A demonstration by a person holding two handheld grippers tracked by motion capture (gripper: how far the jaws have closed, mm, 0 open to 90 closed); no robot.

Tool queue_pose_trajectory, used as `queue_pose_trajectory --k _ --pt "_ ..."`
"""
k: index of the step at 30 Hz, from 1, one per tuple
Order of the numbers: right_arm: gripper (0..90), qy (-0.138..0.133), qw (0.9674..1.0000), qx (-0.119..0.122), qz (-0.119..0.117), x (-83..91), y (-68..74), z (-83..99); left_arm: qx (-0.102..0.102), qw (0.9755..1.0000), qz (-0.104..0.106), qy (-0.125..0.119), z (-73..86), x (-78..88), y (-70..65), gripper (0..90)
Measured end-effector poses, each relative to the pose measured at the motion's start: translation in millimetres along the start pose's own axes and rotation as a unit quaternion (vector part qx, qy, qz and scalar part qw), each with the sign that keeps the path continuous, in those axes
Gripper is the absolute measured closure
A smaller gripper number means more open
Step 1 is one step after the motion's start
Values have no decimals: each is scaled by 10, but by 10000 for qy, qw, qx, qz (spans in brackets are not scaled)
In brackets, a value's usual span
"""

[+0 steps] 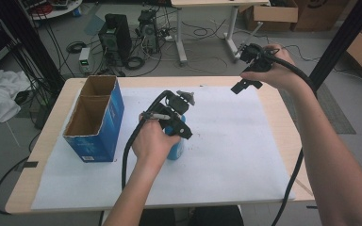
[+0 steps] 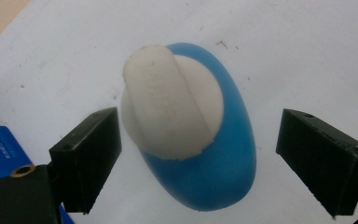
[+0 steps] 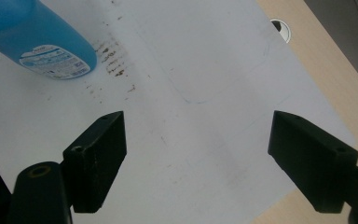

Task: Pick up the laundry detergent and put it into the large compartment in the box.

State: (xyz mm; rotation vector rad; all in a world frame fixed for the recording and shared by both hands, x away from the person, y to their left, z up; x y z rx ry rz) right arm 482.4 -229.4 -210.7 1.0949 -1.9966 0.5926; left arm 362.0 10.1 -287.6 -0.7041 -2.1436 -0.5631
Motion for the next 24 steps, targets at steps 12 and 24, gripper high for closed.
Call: queue_pose_trajectory --k 12,24 --pt "192 22 10000 -7 -11 -23 -15 26 86 9997 -162 138 -26 -109 2 151" --pt "192 36 10000 2 -15 -39 -19 45 142 9992 -261 262 -41 -177 -1 156"
Point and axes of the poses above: each handheld gripper's, and its own axes: x roughly backward along the jaws, z roughly out of its underside, y roughly to its left, the point moved 1 cm from there along -x, roughly forward along the jaws, and after that the axes turned 13 degrees about -y, right-handed, at the moved point
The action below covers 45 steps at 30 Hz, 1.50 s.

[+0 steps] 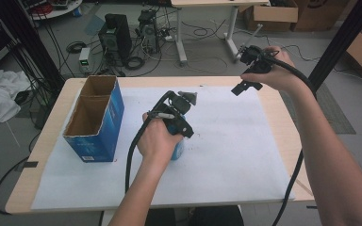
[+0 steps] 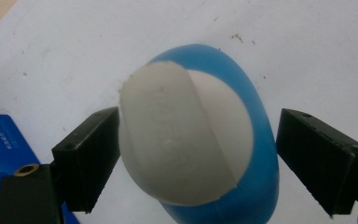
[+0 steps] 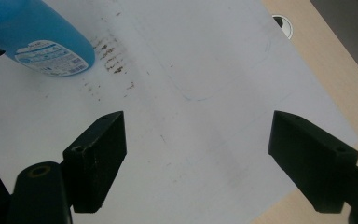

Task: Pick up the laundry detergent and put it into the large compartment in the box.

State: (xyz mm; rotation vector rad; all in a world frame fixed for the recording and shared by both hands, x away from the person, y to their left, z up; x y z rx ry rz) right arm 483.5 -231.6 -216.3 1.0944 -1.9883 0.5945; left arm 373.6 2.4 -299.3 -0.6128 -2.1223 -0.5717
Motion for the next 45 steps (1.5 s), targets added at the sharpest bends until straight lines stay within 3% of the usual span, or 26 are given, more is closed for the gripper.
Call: queue_pose_trajectory --k 13,45 --pt "192 24 10000 -15 -5 -13 3 2 105 9999 -59 45 -14 -35 10 187" --pt "191 55 10000 -17 -17 -41 -3 16 218 9997 45 89 -18 -51 33 280"
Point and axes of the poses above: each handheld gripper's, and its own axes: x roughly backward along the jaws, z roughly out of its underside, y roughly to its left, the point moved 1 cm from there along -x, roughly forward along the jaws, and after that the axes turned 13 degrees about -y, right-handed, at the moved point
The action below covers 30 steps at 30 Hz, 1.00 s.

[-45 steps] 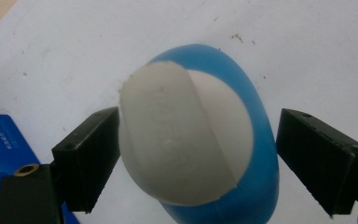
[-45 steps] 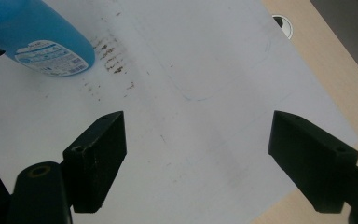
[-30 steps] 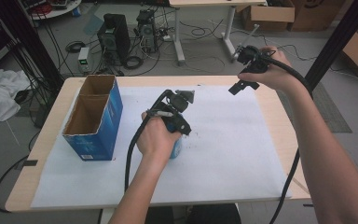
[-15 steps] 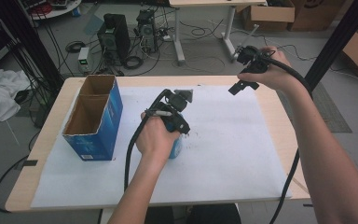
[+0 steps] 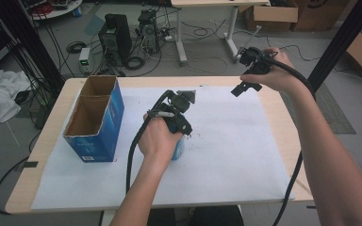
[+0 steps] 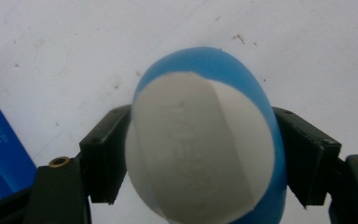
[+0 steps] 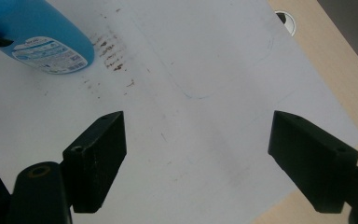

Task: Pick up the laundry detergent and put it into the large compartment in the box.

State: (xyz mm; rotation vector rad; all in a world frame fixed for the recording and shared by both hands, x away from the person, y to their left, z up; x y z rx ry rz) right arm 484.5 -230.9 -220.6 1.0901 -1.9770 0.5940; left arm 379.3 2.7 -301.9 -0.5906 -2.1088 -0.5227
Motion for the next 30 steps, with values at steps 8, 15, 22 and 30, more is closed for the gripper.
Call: queue_pose_trajectory --k 8,15,22,30 --pt "191 4 10000 -2 2 5 -3 7 64 10000 56 30 -11 -7 3 311" --pt "191 10 10000 -12 -3 2 -5 19 149 9998 79 93 -31 -8 15 322" --pt "192 13 10000 -21 -18 -1 -9 32 243 9993 96 272 -66 -15 24 329" --pt "191 8 10000 -19 -34 -4 -13 44 325 9973 107 642 -140 -27 36 336"
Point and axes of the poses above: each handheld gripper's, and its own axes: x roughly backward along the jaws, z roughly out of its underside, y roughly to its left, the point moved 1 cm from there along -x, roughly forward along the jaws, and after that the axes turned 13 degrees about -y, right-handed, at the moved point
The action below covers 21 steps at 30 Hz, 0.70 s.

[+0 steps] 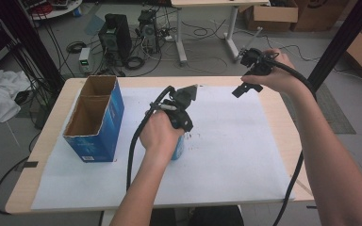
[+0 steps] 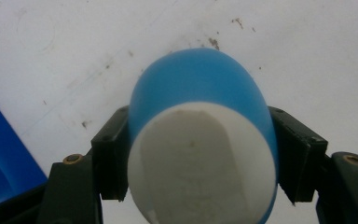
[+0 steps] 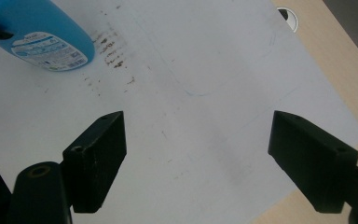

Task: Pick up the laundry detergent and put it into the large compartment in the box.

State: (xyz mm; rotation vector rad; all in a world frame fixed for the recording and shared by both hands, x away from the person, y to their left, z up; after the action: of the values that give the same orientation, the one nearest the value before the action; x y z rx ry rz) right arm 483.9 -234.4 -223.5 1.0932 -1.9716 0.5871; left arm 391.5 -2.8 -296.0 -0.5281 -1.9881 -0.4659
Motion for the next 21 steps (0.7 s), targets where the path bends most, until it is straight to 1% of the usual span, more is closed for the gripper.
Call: queue_pose_trajectory --k 3,6,12,13,14,15,17,18,21 --pt "192 5 10000 -18 -5 -3 0 9 43 9999 26 161 -25 3 13 341" --pt "192 12 10000 -15 0 0 -6 15 28 9996 74 275 -44 6 22 346" --pt "195 7 10000 -15 1 5 -6 16 -163 9989 194 384 -67 15 15 357" --pt "194 -2 10000 -20 -1 3 -7 17 -233 9986 222 424 -71 22 17 359" --pt "194 5 10000 -16 -2 2 -9 17 -245 9985 235 429 -74 28 17 360" --pt "194 9 10000 -16 -4 0 -10 16 -322 9980 260 471 -81 44 21 360" --pt "194 14 10000 -12 -6 -2 -9 15 -350 9978 275 496 -89 72 27 362" --pt "194 9 10000 -18 -7 -2 -8 14 -407 9975 288 508 -96 91 32 362" --pt "196 4 10000 -28 -2 4 -12 15 -485 9965 347 578 -114 164 55 363"
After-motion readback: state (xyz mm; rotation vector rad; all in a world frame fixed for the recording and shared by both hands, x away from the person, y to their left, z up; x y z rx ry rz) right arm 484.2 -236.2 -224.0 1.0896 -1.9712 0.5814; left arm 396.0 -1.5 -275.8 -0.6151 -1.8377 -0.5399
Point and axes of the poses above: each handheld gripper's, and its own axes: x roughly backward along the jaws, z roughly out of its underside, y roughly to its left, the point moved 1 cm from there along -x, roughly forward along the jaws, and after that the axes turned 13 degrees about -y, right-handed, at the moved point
